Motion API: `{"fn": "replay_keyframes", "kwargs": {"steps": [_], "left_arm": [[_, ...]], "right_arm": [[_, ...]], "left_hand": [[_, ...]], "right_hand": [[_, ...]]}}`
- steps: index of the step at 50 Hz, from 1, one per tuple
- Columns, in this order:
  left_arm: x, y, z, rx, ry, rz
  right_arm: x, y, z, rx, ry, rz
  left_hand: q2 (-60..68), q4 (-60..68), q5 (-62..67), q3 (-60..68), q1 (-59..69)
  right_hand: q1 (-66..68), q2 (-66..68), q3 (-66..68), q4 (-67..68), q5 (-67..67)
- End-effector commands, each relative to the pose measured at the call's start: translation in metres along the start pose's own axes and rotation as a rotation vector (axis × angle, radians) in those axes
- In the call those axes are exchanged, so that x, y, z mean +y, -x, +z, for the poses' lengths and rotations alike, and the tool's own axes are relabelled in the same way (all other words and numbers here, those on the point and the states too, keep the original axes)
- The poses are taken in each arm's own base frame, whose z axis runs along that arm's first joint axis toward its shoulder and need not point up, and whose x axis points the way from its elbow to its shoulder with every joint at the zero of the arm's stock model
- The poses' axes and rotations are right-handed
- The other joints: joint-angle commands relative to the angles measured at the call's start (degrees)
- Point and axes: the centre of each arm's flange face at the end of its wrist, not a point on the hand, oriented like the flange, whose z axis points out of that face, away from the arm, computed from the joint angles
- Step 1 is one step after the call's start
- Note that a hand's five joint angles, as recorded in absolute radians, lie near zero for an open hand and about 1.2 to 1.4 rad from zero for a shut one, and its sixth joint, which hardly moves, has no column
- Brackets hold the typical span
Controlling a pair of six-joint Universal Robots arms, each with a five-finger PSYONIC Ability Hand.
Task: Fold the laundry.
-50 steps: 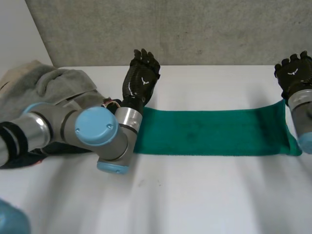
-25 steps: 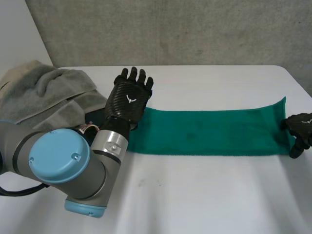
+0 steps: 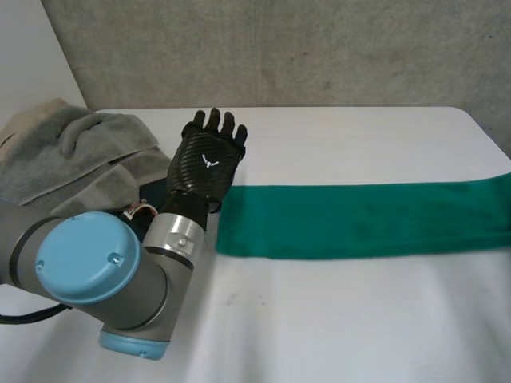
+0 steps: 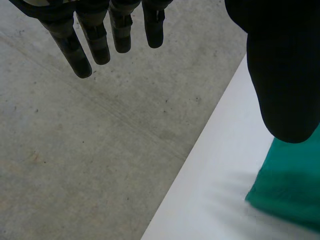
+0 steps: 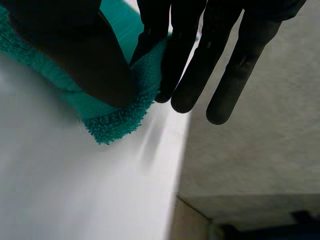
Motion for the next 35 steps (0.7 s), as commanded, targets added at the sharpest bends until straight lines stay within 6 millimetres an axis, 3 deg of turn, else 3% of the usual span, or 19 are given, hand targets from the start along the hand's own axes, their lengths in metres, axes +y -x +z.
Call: {"fn": "replay_keyframes", "kwargs": {"steps": [1,3,4,7,8,10,11,14,15,17,18,19,22,23,27,30,33,34,35], "left_arm": [[-0.002,0.008,-0.008,-0.009,0.006,-0.001],[-0.001,0.011,-0.009,-0.018,0.011,-0.003],[-0.001,0.015,-0.010,-0.026,0.012,-0.010],[-0.002,0.025,-0.010,-0.051,0.014,-0.032],[-0.001,0.028,-0.010,-0.058,0.017,-0.038],[-0.002,0.032,-0.011,-0.072,0.022,-0.049],[-0.002,0.035,-0.012,-0.080,0.025,-0.059],[-0.003,0.039,-0.013,-0.085,0.032,-0.070],[-0.002,0.042,-0.013,-0.088,0.040,-0.073],[-0.002,0.043,-0.014,-0.088,0.045,-0.073],[-0.002,0.044,-0.014,-0.088,0.048,-0.074],[0.000,0.044,-0.014,-0.087,0.057,-0.075],[0.001,0.045,-0.014,-0.087,0.061,-0.074],[0.002,0.046,-0.014,-0.091,0.064,-0.075],[0.004,0.046,-0.013,-0.091,0.069,-0.085],[0.004,0.046,-0.012,-0.092,0.069,-0.091],[0.002,0.046,-0.010,-0.095,0.061,-0.098],[0.001,0.047,-0.010,-0.096,0.058,-0.100],[0.000,0.047,-0.009,-0.098,0.052,-0.105]], "right_arm": [[-0.026,-0.019,-0.006,0.076,-0.074,-0.102],[-0.046,-0.011,-0.013,0.070,-0.138,-0.117],[-0.072,0.006,-0.024,0.043,-0.228,-0.134],[-0.106,0.035,-0.042,-0.009,-0.360,-0.160],[-0.126,0.056,-0.058,-0.057,-0.454,-0.178],[-0.143,0.079,-0.075,-0.115,-0.541,-0.196],[-0.156,0.104,-0.095,-0.179,-0.622,-0.222],[-0.174,0.140,-0.127,-0.278,-0.738,-0.248],[-0.184,0.160,-0.148,-0.336,-0.813,-0.261],[-0.189,0.182,-0.166,-0.389,-0.868,-0.274],[-0.189,0.193,-0.171,-0.415,-0.889,-0.282],[-0.186,0.218,-0.183,-0.472,-0.923,-0.301],[-0.184,0.250,-0.197,-0.524,-0.972,-0.329],[-0.180,0.269,-0.206,-0.557,-0.995,-0.349],[-0.167,0.303,-0.213,-0.607,-1.001,-0.404],[-0.164,0.307,-0.210,-0.601,-0.987,-0.413],[-0.170,0.298,-0.214,-0.583,-0.977,-0.373],[-0.174,0.294,-0.215,-0.578,-0.975,-0.350],[-0.182,0.280,-0.217,-0.568,-0.958,-0.290]], "left_hand": [[-1.42,-1.42,-2.49,-1.76,-0.71],[-1.42,-1.42,-2.49,-1.76,-0.71],[-1.42,-1.42,-2.49,-1.76,-0.71],[-1.42,-1.42,-2.49,-1.76,-0.71],[-1.42,-1.42,-2.49,-1.76,-0.71],[-1.42,-1.42,-2.49,-1.76,-0.71],[-1.42,-1.42,-2.49,-1.76,-0.71],[-1.42,-1.42,-2.49,-1.76,-0.71],[-1.42,-1.42,-2.49,-1.76,-0.71],[-1.42,-1.42,-2.49,-1.76,-0.71],[-1.42,-1.42,-2.49,-1.76,-0.71],[-1.42,-1.42,-2.49,-1.76,-0.71],[-1.42,-1.42,-2.49,-1.76,-0.71],[-1.42,-1.42,-2.49,-1.76,-0.71],[-1.58,-1.58,-2.65,-1.92,-0.88],[-1.59,-1.59,-2.65,-1.92,-0.88],[-1.63,-1.63,-2.70,-1.97,-0.93],[-1.59,-1.59,-2.66,-1.93,-0.88],[-1.63,-1.63,-2.70,-1.97,-0.93]], "right_hand": [[17.16,13.14,11.74,11.28,14.62],[17.16,13.14,11.74,11.28,14.62],[17.16,13.14,11.74,11.28,14.62],[17.16,13.14,11.74,11.28,14.62],[17.16,13.14,11.74,11.28,14.62],[17.16,13.14,11.74,11.28,14.62],[17.16,13.14,11.74,11.28,14.62],[17.16,13.14,11.74,11.28,14.62],[17.16,13.14,11.74,11.28,14.62],[17.16,13.14,11.74,11.28,14.62],[17.16,13.14,11.74,11.28,14.62],[17.16,13.14,11.74,11.28,14.62],[17.16,13.14,11.74,11.28,14.62],[17.16,13.14,11.74,11.28,14.62],[17.16,13.14,11.74,11.28,14.62],[17.16,13.14,11.74,11.28,14.62],[-37.63,-41.65,-43.05,-43.51,-40.17],[-51.27,-55.30,-56.69,-57.15,-53.81],[-52.84,-56.86,-58.26,-58.72,-55.38]]}}
